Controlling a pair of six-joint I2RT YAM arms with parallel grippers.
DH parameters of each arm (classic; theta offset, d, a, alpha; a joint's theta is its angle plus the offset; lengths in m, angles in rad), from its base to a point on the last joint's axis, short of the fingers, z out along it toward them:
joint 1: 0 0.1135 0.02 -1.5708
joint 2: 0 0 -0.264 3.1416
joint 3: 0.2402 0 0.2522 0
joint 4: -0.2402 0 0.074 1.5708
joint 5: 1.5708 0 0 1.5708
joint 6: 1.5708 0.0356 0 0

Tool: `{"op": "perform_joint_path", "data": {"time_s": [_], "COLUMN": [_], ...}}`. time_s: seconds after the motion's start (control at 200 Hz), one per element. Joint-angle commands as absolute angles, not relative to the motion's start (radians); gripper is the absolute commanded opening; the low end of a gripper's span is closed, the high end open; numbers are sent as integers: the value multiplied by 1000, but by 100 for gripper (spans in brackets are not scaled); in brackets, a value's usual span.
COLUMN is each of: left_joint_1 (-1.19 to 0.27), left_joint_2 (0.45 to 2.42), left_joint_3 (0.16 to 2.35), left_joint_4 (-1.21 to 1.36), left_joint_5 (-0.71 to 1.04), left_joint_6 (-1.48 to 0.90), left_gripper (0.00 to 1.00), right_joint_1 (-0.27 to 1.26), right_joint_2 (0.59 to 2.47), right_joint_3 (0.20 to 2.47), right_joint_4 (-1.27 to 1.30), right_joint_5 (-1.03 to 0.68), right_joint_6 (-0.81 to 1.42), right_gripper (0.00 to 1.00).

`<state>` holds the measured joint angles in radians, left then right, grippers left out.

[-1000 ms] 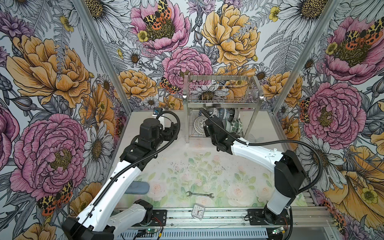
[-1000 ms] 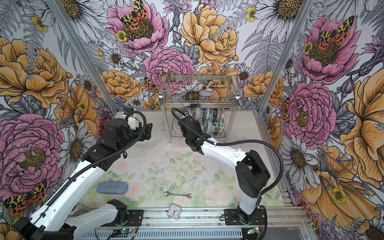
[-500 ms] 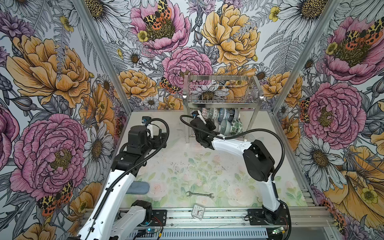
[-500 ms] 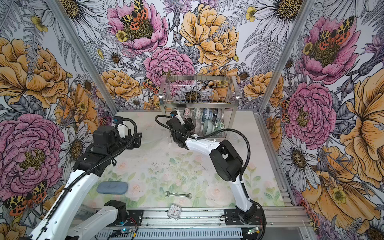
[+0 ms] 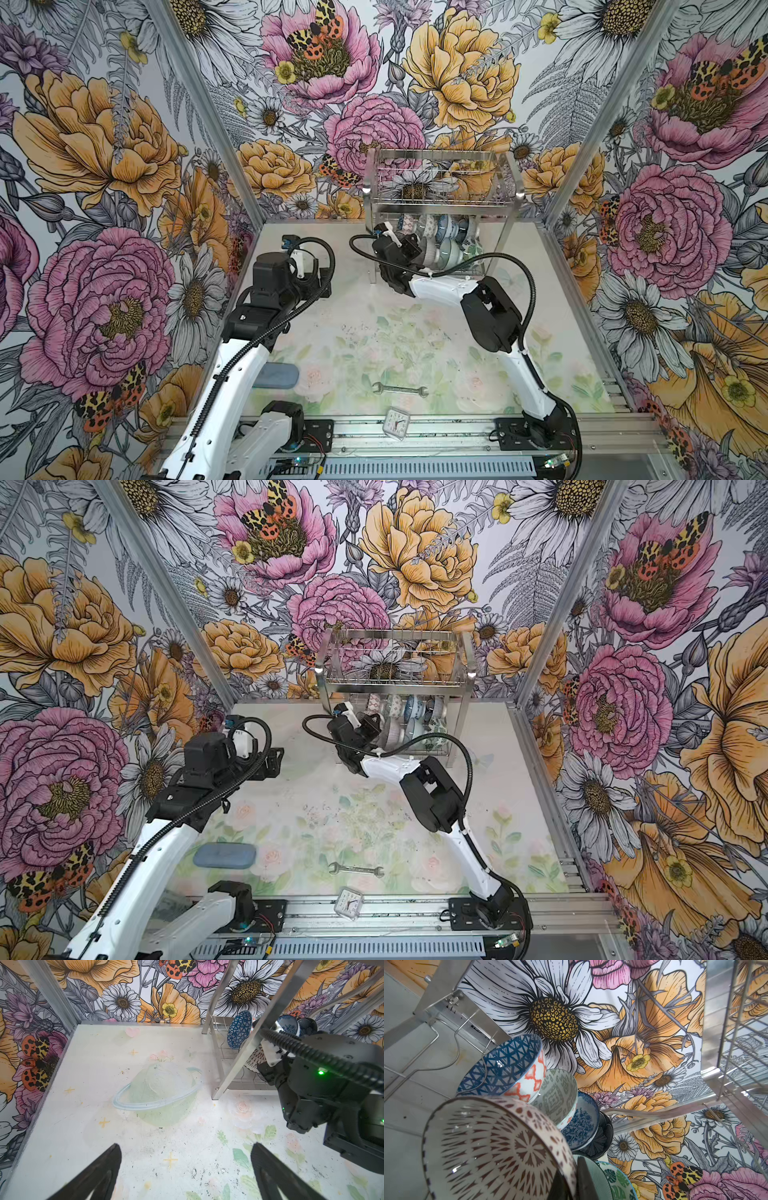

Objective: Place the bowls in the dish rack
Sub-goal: 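Move the starburst bowl with the right gripper into a rack slot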

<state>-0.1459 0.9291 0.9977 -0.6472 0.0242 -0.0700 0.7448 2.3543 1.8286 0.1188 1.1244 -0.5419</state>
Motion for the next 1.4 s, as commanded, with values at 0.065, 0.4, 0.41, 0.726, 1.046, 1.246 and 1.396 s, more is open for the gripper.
{"op": "perform_joint_path", "data": {"time_s": [0.065,0.4,0.41,0.726,1.046,1.246,1.396], "left_joint_1": [-131,-127,-127,-125,-125,-123,-125], "left_joint_2": [913,919,919,919,916,915,914], "left_joint_3": [981,981,982,980,977,977,977], "left_joint_4": [-621,-620,-620,-619,-619,-619,-620], "left_joint_5": [57,69,69,79,84,85,84], "left_joint_6": [-56,-60,-60,-63,-64,-65,-64], "left_gripper": [99,99,99,99,98,99,99], "right_joint_1": [732,719,719,698,698,704,709], "right_joint_2": [2404,2384,2380,2373,2424,2436,2451], "right_joint_3": [1896,1873,1871,1873,1948,1948,1954], "right_joint_4": [177,117,114,59,11,12,12], "right_joint_5": [1166,1156,1153,1160,1116,1084,1071], "right_joint_6": [-588,-482,-477,-411,-393,-398,-405], "right_gripper": [0,0,0,0,0,0,0]}}
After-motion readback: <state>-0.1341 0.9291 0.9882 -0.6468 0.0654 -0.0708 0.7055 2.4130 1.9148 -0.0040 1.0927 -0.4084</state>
